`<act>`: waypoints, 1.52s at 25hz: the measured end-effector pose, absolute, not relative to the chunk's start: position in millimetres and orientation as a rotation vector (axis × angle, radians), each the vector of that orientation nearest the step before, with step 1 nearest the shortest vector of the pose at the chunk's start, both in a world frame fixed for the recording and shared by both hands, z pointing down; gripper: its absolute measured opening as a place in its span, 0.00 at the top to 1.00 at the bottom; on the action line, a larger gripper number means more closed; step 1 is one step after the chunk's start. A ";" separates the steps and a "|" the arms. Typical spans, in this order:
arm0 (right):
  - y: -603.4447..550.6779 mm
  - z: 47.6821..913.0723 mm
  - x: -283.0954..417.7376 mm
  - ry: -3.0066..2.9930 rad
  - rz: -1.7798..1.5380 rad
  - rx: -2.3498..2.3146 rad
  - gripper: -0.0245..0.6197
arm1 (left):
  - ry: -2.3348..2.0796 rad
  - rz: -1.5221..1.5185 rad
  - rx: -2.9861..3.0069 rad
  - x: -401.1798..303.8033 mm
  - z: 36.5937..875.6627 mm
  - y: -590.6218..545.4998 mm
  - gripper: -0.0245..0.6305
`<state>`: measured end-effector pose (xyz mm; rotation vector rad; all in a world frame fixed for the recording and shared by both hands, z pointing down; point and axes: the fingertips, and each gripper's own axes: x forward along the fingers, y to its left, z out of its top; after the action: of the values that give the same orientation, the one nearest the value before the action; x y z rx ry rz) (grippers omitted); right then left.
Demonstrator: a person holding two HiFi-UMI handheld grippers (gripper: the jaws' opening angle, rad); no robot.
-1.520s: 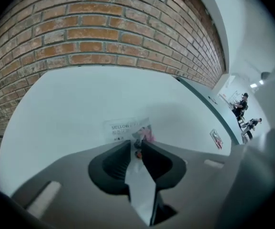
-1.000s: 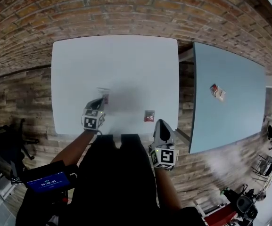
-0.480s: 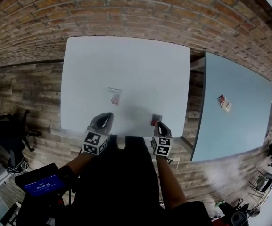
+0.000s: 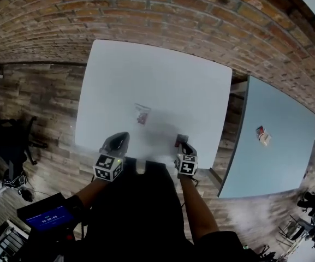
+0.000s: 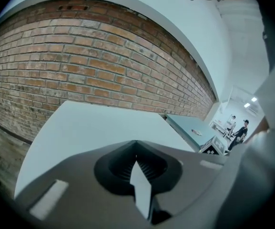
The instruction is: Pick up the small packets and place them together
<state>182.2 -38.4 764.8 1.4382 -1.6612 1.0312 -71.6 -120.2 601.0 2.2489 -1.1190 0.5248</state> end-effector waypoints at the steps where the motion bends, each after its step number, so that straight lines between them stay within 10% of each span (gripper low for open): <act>1: -49.0 765.2 173.4 -1.676 1.035 1.431 0.87 | -1.130 0.519 2.240 -73.2 600.3 -121.9 0.96; 16: -140.3 760.3 106.5 -1.867 1.007 1.476 0.87 | -1.224 0.453 2.264 -96.6 592.5 -136.5 0.96; 38: 9.2 471.7 104.3 -2.453 0.673 1.805 0.96 | -1.341 0.033 2.489 -66.7 444.1 -12.9 0.96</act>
<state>104.3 9.2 471.7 1.8053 -2.4532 0.6732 -66.7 -12.9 444.1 2.4889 -1.3412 0.0331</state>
